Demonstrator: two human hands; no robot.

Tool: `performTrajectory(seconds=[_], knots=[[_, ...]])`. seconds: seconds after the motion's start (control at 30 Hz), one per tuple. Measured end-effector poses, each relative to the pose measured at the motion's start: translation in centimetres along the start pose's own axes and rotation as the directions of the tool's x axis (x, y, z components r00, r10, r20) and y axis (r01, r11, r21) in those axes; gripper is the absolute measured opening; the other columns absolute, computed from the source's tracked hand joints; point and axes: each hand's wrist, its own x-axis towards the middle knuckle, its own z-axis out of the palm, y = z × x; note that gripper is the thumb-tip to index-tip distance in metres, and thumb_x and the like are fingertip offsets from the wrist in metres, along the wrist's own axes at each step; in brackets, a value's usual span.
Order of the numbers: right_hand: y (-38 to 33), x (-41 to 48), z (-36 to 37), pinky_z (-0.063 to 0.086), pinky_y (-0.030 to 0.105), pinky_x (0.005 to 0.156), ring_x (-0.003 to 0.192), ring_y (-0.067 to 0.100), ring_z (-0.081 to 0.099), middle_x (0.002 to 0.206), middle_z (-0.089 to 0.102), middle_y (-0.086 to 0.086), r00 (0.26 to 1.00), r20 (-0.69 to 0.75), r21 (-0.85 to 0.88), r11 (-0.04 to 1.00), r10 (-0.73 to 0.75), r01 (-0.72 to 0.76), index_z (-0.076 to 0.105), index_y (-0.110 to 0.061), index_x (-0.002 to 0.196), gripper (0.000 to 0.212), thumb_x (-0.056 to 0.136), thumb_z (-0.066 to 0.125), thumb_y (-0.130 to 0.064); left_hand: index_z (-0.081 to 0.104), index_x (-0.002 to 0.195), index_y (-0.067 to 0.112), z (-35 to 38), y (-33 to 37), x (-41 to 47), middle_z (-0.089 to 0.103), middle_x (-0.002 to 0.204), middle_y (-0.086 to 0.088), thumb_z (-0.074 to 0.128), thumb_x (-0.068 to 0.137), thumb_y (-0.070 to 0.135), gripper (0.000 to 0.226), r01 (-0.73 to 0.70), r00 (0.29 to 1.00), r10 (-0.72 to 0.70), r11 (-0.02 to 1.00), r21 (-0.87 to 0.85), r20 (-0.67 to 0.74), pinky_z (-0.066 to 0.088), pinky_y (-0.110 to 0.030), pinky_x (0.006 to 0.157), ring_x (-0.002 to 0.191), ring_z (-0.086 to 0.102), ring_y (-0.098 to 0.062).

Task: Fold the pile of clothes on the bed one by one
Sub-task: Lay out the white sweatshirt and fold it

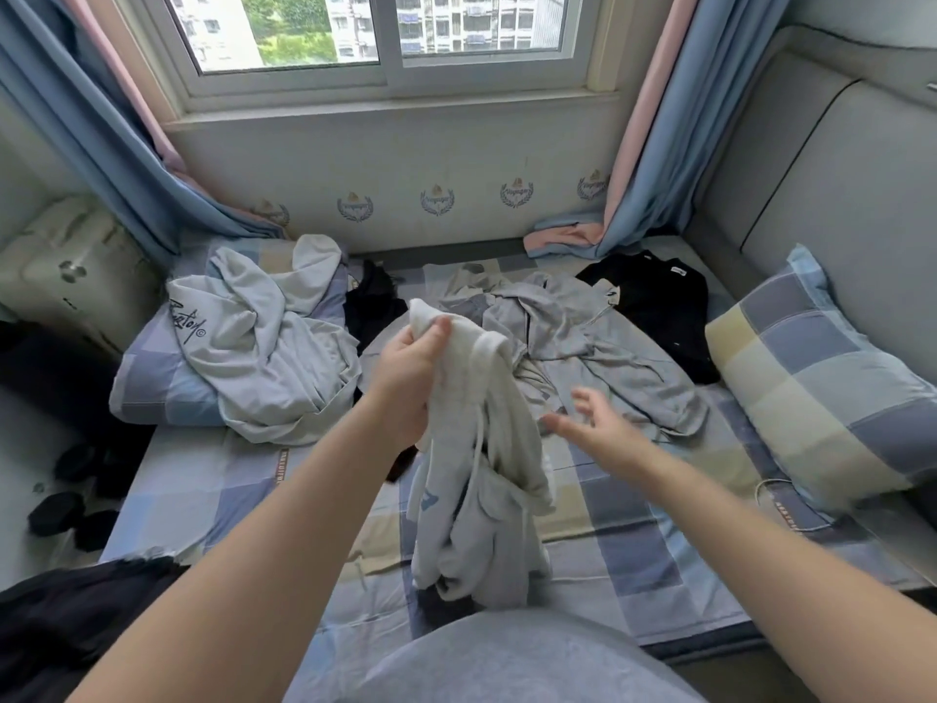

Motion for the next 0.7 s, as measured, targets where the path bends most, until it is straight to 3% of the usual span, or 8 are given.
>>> performTrajectory(seconds=[0.1,0.17,0.23,0.3,0.43,0.5,0.6,0.7], knots=[[2.2,-0.4,2.5,0.049,0.046,0.095,0.130,0.028,0.051,0.151,0.041,0.002,0.923,0.190,0.021,0.939,0.334,-0.344,0.035,-0.026,0.152,0.106,0.069,0.059,-0.086,0.067,0.107,0.013,-0.3,0.4,0.1,0.077,0.085,-0.004,0.060,0.101,0.033,0.022,0.025,1.000,-0.025,0.990,-0.136,0.006,0.058,-0.030,0.058,0.074,0.075,-0.017],[2.4,-0.2,3.4,0.057,0.044,0.084,0.110,0.029,0.068,0.134,0.059,0.004,0.851,0.340,0.193,0.856,0.401,-0.480,0.052,-0.023,0.137,0.096,0.065,0.062,-0.086,0.067,0.107,0.013,-0.2,0.6,0.0,0.078,0.089,-0.006,0.060,0.101,0.033,0.022,0.034,0.999,-0.031,0.986,-0.166,0.022,0.059,-0.031,0.062,0.079,0.076,-0.019],[2.1,0.6,3.8,0.058,0.040,0.080,0.099,0.031,0.073,0.120,0.068,0.011,0.848,0.359,0.432,0.736,0.390,-0.521,0.059,-0.016,0.121,0.080,0.069,0.069,-0.075,0.066,0.114,0.011,-0.1,0.5,0.0,0.077,0.101,-0.010,0.060,0.101,0.034,0.028,0.044,0.999,-0.037,0.981,-0.187,0.039,0.061,-0.034,0.068,0.089,0.076,-0.023],[1.9,1.6,3.9,0.055,0.039,0.082,0.095,0.030,0.068,0.110,0.067,0.011,0.866,0.282,0.573,0.651,0.413,-0.497,0.060,-0.012,0.112,0.056,0.081,0.074,-0.057,0.063,0.123,0.008,0.0,0.5,-0.1,0.075,0.112,-0.014,0.059,0.101,0.035,0.035,0.058,0.998,-0.048,0.978,-0.202,0.050,0.062,-0.038,0.076,0.100,0.074,-0.027],[2.1,2.6,3.8,0.050,0.030,0.069,0.074,0.018,0.058,0.078,0.063,0.004,0.839,0.217,0.583,0.623,0.499,-0.521,0.065,-0.015,0.090,0.013,0.094,0.068,-0.028,0.063,0.122,0.009,-0.4,0.4,0.2,0.074,0.114,-0.013,0.059,0.101,0.036,0.034,0.060,0.998,-0.055,0.978,-0.198,0.029,0.061,-0.037,0.076,0.102,0.073,-0.026],[2.0,2.8,3.0,0.048,0.028,0.064,0.069,0.016,0.058,0.068,0.064,0.002,0.856,0.165,0.575,0.657,0.490,-0.487,0.065,-0.016,0.084,0.012,0.095,0.064,-0.019,0.066,0.115,0.012,-1.1,0.2,0.5,0.077,0.106,-0.010,0.058,0.102,0.036,0.028,0.050,0.999,-0.050,0.984,-0.169,0.002,0.061,-0.034,0.072,0.097,0.075,-0.023],[1.1,2.6,1.5,0.050,0.029,0.065,0.066,0.016,0.056,0.073,0.062,0.004,0.929,0.014,0.578,0.755,0.370,-0.310,0.060,-0.017,0.088,0.009,0.096,0.065,-0.017,0.065,0.111,0.016,-2.8,-0.5,0.9,0.078,0.099,-0.004,0.056,0.103,0.035,0.023,0.053,0.994,-0.061,0.994,-0.090,-0.088,0.060,-0.034,0.067,0.091,0.075,-0.020],[-0.3,1.4,0.8,0.053,0.029,0.059,0.065,0.016,0.060,0.079,0.062,0.005,0.974,-0.084,0.623,0.774,0.209,-0.112,0.059,-0.013,0.094,0.007,0.096,0.065,-0.013,0.064,0.109,0.019,-4.5,-1.9,1.7,0.073,0.112,-0.007,0.056,0.103,0.037,0.020,0.133,0.974,-0.127,0.991,0.017,-0.189,0.057,-0.037,0.070,0.098,0.071,-0.024]])
